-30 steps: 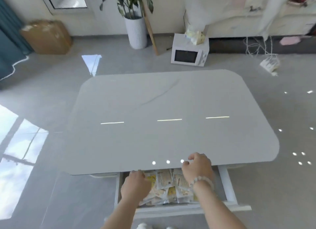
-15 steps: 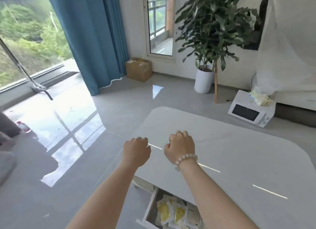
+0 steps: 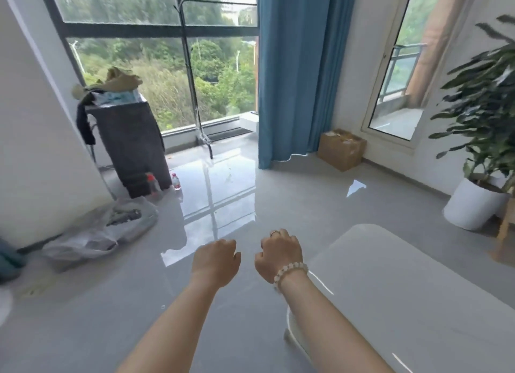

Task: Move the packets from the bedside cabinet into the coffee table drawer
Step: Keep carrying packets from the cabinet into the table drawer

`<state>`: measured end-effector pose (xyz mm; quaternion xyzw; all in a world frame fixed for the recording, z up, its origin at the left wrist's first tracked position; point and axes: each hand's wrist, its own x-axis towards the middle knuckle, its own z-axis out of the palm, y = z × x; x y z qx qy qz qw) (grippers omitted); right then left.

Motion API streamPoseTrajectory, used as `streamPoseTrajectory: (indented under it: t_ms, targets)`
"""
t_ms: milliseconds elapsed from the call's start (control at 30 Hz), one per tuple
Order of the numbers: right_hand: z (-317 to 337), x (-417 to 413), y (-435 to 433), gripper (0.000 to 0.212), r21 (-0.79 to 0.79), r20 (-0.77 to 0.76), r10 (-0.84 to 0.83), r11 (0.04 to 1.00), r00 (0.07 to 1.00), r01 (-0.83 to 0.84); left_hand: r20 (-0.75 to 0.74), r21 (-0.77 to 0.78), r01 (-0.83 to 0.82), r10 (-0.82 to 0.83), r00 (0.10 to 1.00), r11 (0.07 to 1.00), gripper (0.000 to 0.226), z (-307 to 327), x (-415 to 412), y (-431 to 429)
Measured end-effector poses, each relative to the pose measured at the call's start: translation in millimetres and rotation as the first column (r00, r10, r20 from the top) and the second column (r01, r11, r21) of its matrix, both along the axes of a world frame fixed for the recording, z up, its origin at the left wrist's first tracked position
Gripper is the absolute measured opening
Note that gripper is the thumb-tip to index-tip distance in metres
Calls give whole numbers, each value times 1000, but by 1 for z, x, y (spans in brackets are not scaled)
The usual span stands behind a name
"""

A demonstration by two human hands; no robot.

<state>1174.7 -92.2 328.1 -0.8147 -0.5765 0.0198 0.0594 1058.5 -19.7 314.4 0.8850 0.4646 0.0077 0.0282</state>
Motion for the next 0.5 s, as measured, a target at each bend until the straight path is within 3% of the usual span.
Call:
streamPoseTrajectory:
  t_ms: [233,500]
  targets:
    - [12,-105,104,37,19,48,237,971,970,-238,-50,15,-264,264,963,965,31,13,-118,76]
    - [14,-240,183,35,42,67,518,852,853,-521,-84,126,-496,508,857,859,36,18,-262,117]
